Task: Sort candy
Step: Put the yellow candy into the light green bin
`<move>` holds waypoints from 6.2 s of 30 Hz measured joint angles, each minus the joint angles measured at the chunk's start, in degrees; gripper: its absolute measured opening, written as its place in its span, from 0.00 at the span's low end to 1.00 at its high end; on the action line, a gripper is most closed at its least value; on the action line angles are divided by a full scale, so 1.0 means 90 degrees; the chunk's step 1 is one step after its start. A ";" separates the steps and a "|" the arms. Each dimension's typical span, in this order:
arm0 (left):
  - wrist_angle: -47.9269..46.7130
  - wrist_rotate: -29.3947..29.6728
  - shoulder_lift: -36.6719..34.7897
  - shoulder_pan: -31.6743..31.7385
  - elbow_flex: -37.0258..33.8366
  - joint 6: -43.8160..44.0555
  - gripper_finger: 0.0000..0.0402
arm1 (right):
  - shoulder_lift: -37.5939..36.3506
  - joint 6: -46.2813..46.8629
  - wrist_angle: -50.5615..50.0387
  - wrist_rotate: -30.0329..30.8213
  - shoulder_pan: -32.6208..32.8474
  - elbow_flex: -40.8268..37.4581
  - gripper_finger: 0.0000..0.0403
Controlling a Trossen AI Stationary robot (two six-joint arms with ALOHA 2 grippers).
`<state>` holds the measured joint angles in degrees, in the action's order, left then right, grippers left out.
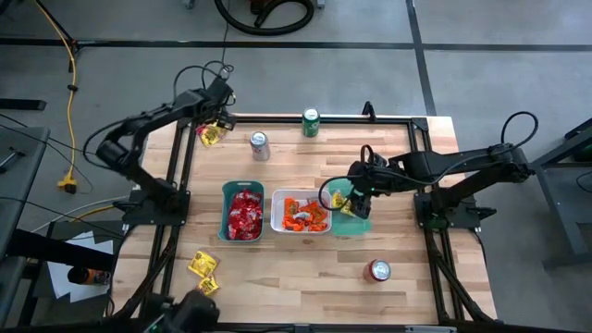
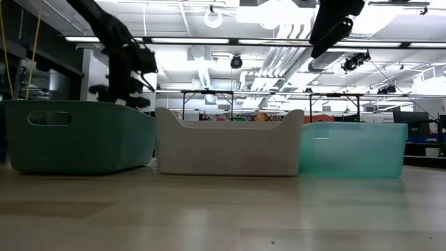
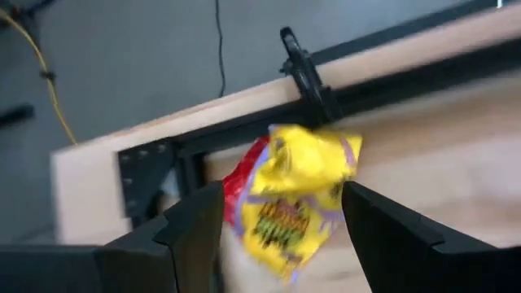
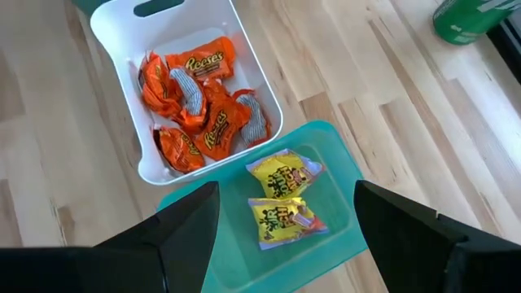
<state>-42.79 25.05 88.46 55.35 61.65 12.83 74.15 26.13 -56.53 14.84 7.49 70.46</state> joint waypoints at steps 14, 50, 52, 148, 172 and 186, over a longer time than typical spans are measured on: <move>0.0423 -0.0228 0.1568 0.0221 0.0007 0.0551 0.59 | 0.0000 0.0270 0.0000 0.0101 0.0000 0.0000 0.69; 0.1313 -0.3717 -0.3168 -0.3256 0.0005 -0.0883 0.00 | 0.0005 -0.0467 0.1963 0.0449 0.0000 -0.0002 0.69; 0.1477 -0.3617 -0.3193 -0.3911 0.0005 -0.0993 0.00 | 0.0005 -0.0557 0.2217 0.0392 0.0000 -0.0005 0.69; 0.1883 -0.0081 -0.4374 -0.6319 -0.1717 0.0395 0.52 | -0.0034 0.2189 0.0828 -0.0731 -0.0299 -0.1340 0.43; -0.1471 -0.2735 -0.2890 -1.0885 -0.0667 0.4478 0.52 | -0.0034 0.0938 0.1603 0.0125 -0.1059 -0.0835 0.63; 0.0496 -0.1696 0.0395 -1.3175 -0.0601 0.5065 0.52 | -0.0034 0.0412 0.1546 0.0119 -0.1297 -0.0835 0.63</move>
<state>-38.32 9.78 92.02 -63.22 56.24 58.41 73.84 29.84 -42.62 15.91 -4.19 62.94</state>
